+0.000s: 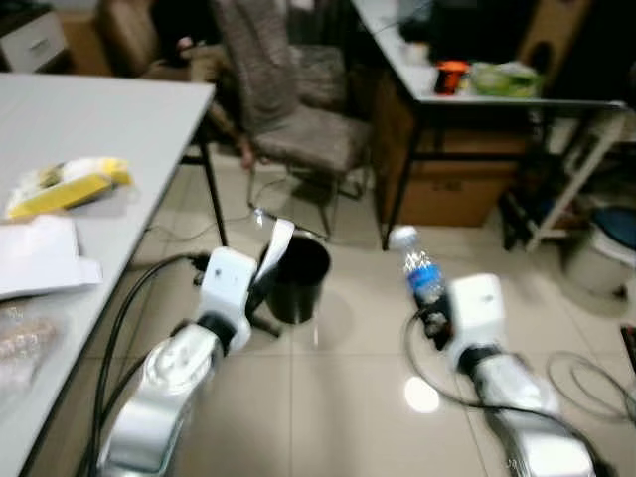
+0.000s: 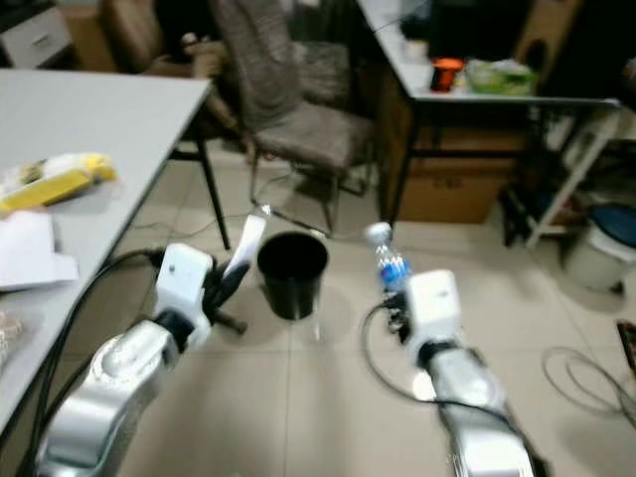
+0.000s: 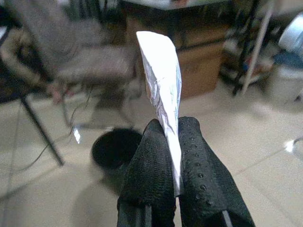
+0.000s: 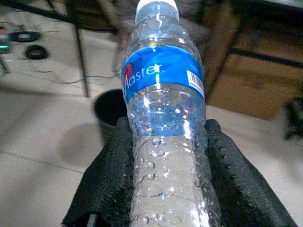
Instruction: Picking trash to rubbish bin
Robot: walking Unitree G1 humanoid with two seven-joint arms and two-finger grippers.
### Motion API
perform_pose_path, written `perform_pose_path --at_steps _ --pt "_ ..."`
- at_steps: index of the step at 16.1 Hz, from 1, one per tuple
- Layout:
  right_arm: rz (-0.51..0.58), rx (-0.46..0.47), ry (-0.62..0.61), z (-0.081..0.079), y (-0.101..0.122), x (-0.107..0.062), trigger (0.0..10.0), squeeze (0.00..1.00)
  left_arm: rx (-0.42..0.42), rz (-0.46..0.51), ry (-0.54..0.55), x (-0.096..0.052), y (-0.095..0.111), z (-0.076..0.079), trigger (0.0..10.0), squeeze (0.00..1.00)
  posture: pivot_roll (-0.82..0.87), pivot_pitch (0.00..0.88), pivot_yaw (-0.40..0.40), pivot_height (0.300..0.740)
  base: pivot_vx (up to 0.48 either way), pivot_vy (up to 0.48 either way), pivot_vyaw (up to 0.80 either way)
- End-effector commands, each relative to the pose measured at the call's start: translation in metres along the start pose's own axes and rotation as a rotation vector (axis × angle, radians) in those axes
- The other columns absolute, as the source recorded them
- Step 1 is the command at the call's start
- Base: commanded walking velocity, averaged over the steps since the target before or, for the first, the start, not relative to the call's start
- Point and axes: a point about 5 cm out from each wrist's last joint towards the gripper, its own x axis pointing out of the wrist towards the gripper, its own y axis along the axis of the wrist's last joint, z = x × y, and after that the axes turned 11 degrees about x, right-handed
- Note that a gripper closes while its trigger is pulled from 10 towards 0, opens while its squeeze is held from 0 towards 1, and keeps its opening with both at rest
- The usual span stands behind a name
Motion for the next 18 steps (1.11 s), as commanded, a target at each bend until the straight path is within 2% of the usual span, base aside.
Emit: perform_pose_path --at_steps 1,8,10,15,18 --pt "0.008 -0.026 -0.039 0.01 0.002 0.0 10.0 0.0 0.009 0.006 -0.011 0.003 0.0 0.004 10.0 0.0 -0.07 0.028 -0.023 0.74 0.48 0.0 0.0" --pt "-0.039 -0.064 -0.036 0.011 -0.016 0.009 10.0 0.0 0.003 -0.035 -0.002 0.009 -0.016 0.003 10.0 0.0 -0.07 0.022 -0.014 0.74 0.48 0.0 0.0" --pt "-0.031 -0.061 -0.046 0.013 -0.016 0.012 10.0 0.0 0.008 -0.051 0.015 0.009 -0.023 0.001 10.0 0.0 -0.08 0.016 -0.007 0.74 0.48 0.0 0.0" --pt "-0.031 -0.095 -0.015 0.011 -0.018 0.014 10.0 0.0 0.011 -0.054 0.012 0.01 -0.025 0.001 10.0 0.0 -0.08 0.014 -0.004 0.74 0.48 0.0 0.0" --pt "-0.03 -0.09 -0.019 0.011 -0.018 0.014 10.0 0.0 0.011 -0.049 0.004 0.012 -0.026 0.003 10.0 0.0 -0.09 0.013 -0.002 0.74 0.48 0.0 0.7"
